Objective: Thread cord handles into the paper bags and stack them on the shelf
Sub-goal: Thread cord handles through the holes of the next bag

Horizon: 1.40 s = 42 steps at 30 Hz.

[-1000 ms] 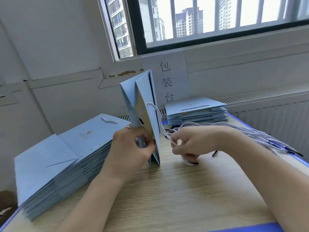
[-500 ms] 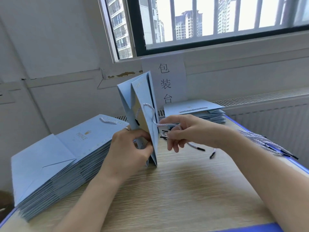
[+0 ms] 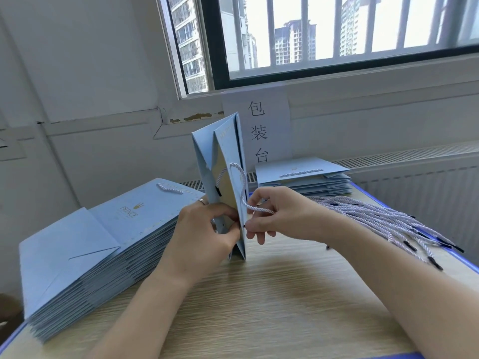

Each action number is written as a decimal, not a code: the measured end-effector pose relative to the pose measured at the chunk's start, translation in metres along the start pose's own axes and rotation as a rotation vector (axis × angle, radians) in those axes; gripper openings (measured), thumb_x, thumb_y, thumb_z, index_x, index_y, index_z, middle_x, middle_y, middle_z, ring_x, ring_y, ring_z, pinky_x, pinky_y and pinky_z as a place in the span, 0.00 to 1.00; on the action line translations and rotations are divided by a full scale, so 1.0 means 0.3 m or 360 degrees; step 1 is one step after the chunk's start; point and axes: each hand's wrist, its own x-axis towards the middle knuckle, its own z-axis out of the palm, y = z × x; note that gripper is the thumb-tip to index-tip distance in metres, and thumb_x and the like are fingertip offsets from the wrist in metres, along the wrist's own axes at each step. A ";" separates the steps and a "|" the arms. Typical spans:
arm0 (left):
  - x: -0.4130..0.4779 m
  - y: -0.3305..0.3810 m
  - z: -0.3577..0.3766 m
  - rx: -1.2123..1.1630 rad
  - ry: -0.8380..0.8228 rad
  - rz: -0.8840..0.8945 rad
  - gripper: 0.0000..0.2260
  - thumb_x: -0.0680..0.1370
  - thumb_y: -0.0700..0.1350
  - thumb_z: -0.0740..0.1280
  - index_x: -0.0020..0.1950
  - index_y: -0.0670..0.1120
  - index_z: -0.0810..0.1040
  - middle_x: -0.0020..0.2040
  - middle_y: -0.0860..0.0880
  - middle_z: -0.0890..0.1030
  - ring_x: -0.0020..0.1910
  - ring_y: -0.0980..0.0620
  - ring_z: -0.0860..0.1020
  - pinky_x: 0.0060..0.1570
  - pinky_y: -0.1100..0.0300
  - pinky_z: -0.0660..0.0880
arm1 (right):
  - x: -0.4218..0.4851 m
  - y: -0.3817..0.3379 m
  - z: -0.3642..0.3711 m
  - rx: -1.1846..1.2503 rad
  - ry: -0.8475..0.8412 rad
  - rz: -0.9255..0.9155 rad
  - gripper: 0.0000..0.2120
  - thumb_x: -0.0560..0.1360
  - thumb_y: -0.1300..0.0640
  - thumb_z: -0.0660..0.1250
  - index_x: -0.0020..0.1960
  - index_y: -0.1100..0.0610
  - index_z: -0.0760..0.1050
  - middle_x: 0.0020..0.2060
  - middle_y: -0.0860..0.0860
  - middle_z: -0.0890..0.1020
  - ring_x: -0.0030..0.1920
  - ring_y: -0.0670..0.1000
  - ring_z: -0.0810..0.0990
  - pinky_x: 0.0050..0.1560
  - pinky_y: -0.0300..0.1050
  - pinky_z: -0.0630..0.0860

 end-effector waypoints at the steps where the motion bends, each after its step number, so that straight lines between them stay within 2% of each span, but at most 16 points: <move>1: -0.001 0.001 -0.002 -0.0006 -0.0009 0.0001 0.12 0.71 0.40 0.73 0.39 0.60 0.84 0.42 0.60 0.82 0.46 0.60 0.78 0.43 0.72 0.72 | 0.000 0.001 0.002 -0.0004 -0.0011 0.0015 0.10 0.76 0.62 0.72 0.52 0.59 0.71 0.38 0.54 0.86 0.34 0.49 0.82 0.35 0.38 0.73; 9: -0.002 0.001 0.003 0.0022 -0.0052 0.0023 0.10 0.71 0.39 0.73 0.42 0.56 0.86 0.43 0.59 0.81 0.47 0.62 0.78 0.45 0.74 0.72 | 0.008 0.017 0.002 -0.0026 0.0080 -0.0013 0.09 0.76 0.63 0.72 0.50 0.61 0.72 0.36 0.55 0.86 0.33 0.50 0.82 0.32 0.37 0.73; 16: 0.001 -0.013 0.015 0.0006 -0.0045 0.0056 0.09 0.72 0.39 0.73 0.44 0.53 0.87 0.45 0.56 0.82 0.47 0.60 0.79 0.47 0.67 0.77 | 0.023 0.035 0.005 0.0012 0.0086 -0.0066 0.09 0.76 0.63 0.72 0.49 0.63 0.72 0.36 0.56 0.86 0.33 0.51 0.82 0.33 0.39 0.73; 23: 0.005 -0.011 0.027 0.0062 -0.0054 0.0083 0.07 0.71 0.40 0.73 0.39 0.52 0.86 0.42 0.55 0.82 0.45 0.58 0.79 0.44 0.64 0.76 | 0.023 0.044 -0.003 0.0051 0.0008 -0.0056 0.07 0.78 0.60 0.71 0.49 0.60 0.73 0.39 0.55 0.86 0.38 0.51 0.83 0.38 0.41 0.75; 26: 0.005 -0.012 0.033 0.0148 -0.0086 0.0116 0.04 0.71 0.41 0.74 0.38 0.49 0.85 0.41 0.55 0.82 0.42 0.58 0.79 0.43 0.64 0.75 | 0.021 0.055 -0.012 -0.0013 0.0087 -0.0013 0.13 0.76 0.51 0.73 0.55 0.53 0.73 0.46 0.53 0.85 0.40 0.47 0.81 0.44 0.43 0.74; 29: 0.002 -0.002 0.036 0.0220 -0.0157 0.0054 0.02 0.72 0.43 0.72 0.39 0.48 0.82 0.42 0.53 0.79 0.42 0.57 0.76 0.40 0.69 0.71 | 0.015 0.045 -0.026 0.0067 0.0250 -0.0091 0.23 0.72 0.39 0.70 0.62 0.43 0.67 0.52 0.50 0.81 0.49 0.49 0.81 0.50 0.45 0.73; 32: -0.003 -0.001 0.038 0.0335 -0.0334 -0.0017 0.08 0.73 0.45 0.70 0.34 0.54 0.75 0.42 0.50 0.77 0.41 0.55 0.74 0.36 0.68 0.67 | 0.007 0.030 -0.014 -0.0029 0.0325 -0.0239 0.36 0.66 0.32 0.69 0.67 0.40 0.57 0.54 0.49 0.77 0.53 0.50 0.81 0.51 0.44 0.76; 35: -0.004 -0.003 0.039 0.0425 -0.0449 -0.0012 0.12 0.73 0.44 0.68 0.33 0.56 0.70 0.41 0.52 0.76 0.41 0.56 0.74 0.37 0.68 0.67 | 0.008 0.030 0.016 -0.0199 0.0301 -0.0296 0.40 0.66 0.36 0.73 0.65 0.33 0.49 0.57 0.46 0.71 0.53 0.48 0.80 0.49 0.43 0.76; 37: -0.003 -0.009 0.038 0.0444 -0.0426 0.0032 0.12 0.73 0.43 0.68 0.33 0.57 0.70 0.38 0.55 0.75 0.38 0.59 0.73 0.36 0.70 0.65 | 0.012 0.034 0.022 -0.0237 0.0298 -0.0312 0.42 0.70 0.43 0.75 0.69 0.36 0.46 0.58 0.45 0.69 0.52 0.47 0.79 0.50 0.42 0.74; 39: -0.003 -0.017 0.035 0.0400 -0.0341 0.0058 0.10 0.73 0.44 0.69 0.36 0.56 0.72 0.34 0.57 0.74 0.35 0.61 0.73 0.33 0.72 0.64 | 0.009 0.032 0.020 -0.0198 0.0317 -0.0316 0.41 0.73 0.49 0.75 0.71 0.40 0.46 0.57 0.45 0.68 0.51 0.48 0.79 0.49 0.42 0.76; 42: -0.007 -0.017 0.030 0.0363 -0.0305 0.0052 0.05 0.74 0.47 0.68 0.43 0.54 0.72 0.34 0.57 0.75 0.37 0.62 0.74 0.31 0.71 0.68 | 0.009 0.031 0.022 -0.0131 0.0315 -0.0345 0.39 0.73 0.53 0.74 0.69 0.39 0.48 0.58 0.49 0.69 0.52 0.51 0.80 0.47 0.45 0.80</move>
